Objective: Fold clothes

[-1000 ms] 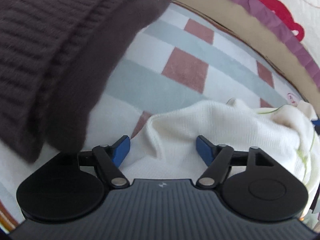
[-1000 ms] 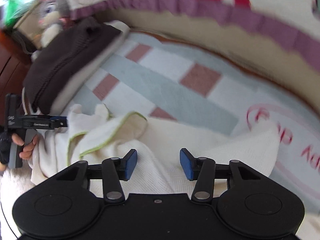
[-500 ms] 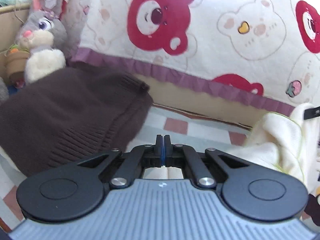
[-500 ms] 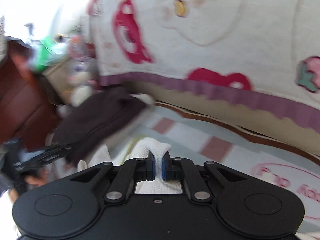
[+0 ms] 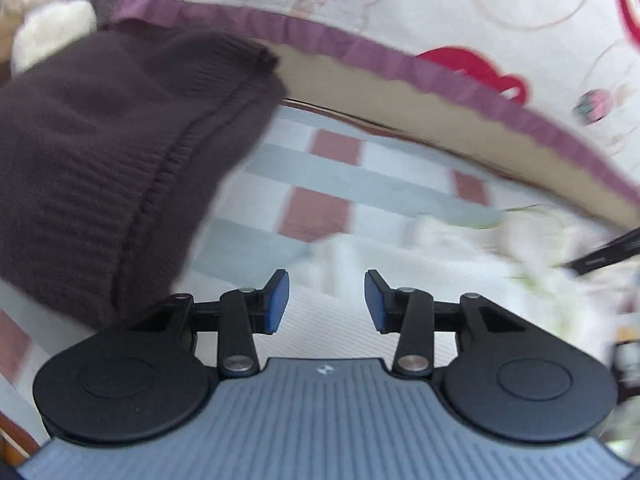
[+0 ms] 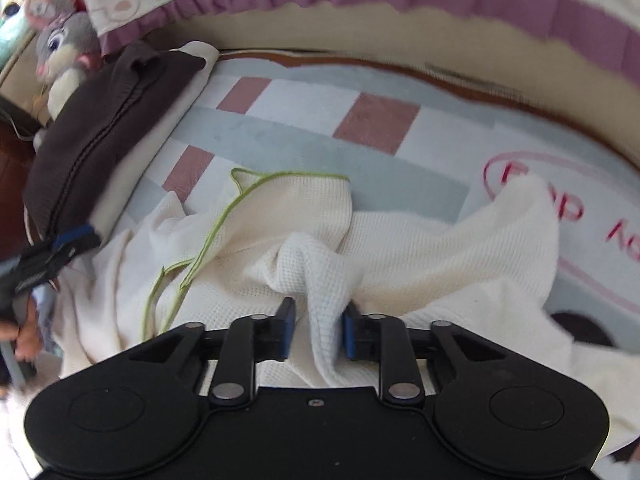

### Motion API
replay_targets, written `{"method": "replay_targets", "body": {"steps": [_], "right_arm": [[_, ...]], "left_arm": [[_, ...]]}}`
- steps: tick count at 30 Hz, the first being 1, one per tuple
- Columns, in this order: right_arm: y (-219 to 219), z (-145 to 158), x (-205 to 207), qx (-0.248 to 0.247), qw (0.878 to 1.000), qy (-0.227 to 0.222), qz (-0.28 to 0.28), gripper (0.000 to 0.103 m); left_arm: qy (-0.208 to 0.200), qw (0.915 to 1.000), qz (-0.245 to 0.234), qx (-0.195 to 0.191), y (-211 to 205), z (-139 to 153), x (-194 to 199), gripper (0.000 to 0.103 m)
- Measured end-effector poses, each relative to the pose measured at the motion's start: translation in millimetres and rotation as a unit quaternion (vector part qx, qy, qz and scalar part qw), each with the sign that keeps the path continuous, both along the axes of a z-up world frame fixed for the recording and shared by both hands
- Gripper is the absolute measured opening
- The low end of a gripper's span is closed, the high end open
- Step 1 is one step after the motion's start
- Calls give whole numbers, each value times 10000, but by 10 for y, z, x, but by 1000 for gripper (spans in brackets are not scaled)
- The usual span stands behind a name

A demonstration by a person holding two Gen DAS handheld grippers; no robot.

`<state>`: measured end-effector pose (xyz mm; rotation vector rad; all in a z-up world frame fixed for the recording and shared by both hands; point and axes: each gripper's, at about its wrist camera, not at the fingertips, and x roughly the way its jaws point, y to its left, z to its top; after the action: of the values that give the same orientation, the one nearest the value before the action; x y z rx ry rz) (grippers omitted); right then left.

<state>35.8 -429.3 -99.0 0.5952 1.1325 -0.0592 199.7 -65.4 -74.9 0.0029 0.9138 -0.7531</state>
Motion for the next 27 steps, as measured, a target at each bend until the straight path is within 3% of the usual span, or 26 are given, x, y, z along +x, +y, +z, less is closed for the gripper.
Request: {"method": "replay_targets", "body": {"steps": [2,4,5,6,9,10,11,12,14,17,22,23,24,25,26,27], "right_arm": [[19,-63,15,171,9998,89,-103,38],[45,-115,65,231,9995,183,-145,41],[46,-138,81,202,9994,228,-144,50],[59,-152,90,178,9994,263,-126,53],[108,-189,97,39,9996,265,39,53],[134,-178,88,-24,9996,217,153,47],[162,-161,82,-103,9994,143,308,19],[184,-118,69,-181,9987,49,473,9],[209,-6,33,-346,9968,-175,705,9],[151,152,-10,-354,9964,-482,596,9],[95,307,-54,-524,9956,-672,400,9],[99,329,-50,-538,9954,-684,400,9],[105,352,-51,-555,9952,-693,405,9],[110,376,-54,-575,9950,-703,410,9],[123,401,-59,-626,9946,-699,447,9],[138,427,-66,-686,9940,-691,494,9]], "left_arm": [[678,9968,152,-396,30,12,-78,53],[1089,9933,64,-392,-18,-25,-188,56],[1102,9937,-12,-219,-78,-47,-254,57],[1119,9937,-45,-64,-134,-76,-308,60],[1193,9926,74,191,-257,-190,-404,65],[1071,9939,75,240,-268,-202,-452,62],[874,9955,47,356,-280,-196,-508,24],[560,9968,-22,576,-290,-163,-576,0],[52,9977,-44,670,-217,-34,-684,0],[-575,9941,141,914,-59,213,-761,0],[-1560,9733,693,1536,295,652,-751,0],[-1746,9659,889,1692,383,736,-731,0],[-2100,9498,1139,2022,463,809,-744,0],[-2595,9218,1410,2511,531,868,-790,0],[-3074,8880,1671,2985,599,927,-836,0],[-3332,8644,1898,3252,684,982,-854,0]]}}
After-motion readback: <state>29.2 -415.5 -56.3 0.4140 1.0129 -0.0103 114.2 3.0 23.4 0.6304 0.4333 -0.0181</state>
